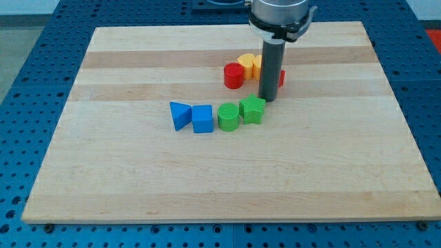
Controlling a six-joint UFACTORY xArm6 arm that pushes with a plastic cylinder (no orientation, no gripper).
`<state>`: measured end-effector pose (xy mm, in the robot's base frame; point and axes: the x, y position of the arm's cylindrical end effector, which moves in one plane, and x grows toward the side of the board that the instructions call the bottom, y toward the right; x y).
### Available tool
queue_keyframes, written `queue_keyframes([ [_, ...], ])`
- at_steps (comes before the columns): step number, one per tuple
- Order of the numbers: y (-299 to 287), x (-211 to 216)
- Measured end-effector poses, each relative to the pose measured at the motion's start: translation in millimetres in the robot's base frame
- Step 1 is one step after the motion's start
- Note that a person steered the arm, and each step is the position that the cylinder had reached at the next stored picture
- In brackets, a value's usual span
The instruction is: Adjust red blocks to form horizontal line
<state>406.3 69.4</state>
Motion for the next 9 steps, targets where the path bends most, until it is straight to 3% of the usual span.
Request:
queue_keyframes([
  [5,0.1,29.7],
  [9,26.9,17.1],
])
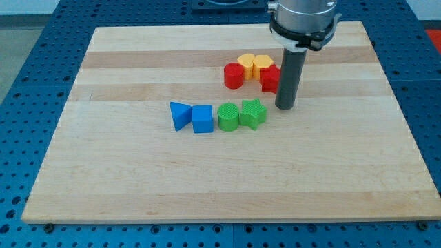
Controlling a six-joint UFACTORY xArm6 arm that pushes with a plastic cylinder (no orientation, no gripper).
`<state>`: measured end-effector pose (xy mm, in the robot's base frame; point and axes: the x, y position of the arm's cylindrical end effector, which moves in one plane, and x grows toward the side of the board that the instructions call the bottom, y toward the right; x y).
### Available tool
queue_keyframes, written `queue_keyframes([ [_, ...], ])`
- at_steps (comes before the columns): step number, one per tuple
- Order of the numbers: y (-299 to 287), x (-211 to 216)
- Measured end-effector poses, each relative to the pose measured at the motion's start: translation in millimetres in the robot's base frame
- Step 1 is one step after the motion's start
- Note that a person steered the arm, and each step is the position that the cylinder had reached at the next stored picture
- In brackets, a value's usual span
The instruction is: Adjust red blocks to form horizontal line
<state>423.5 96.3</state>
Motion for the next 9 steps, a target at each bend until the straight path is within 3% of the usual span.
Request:
queue_keyframes([
  [3,-18.8,-0.8],
  [6,-60.5,-40.7],
  [9,-74.5,-42.3],
])
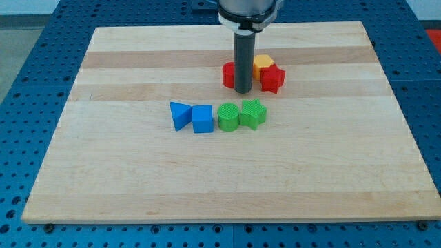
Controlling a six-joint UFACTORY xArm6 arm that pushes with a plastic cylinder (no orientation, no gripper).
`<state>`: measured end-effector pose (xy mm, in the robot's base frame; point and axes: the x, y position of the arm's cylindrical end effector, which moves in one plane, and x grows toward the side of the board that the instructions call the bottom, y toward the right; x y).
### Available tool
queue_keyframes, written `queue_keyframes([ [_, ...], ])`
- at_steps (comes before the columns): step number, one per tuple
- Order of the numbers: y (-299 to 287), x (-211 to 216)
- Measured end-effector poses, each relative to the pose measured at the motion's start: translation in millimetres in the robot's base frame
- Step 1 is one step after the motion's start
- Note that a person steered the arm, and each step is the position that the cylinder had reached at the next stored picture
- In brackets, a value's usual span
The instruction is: Adjust red blocks to form horizontal line
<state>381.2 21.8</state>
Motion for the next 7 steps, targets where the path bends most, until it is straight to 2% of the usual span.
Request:
queue_keyframes([
  [1,-9.6,-15.6],
  [4,-6.2,-21.9],
  [7,44.2,-21.8],
])
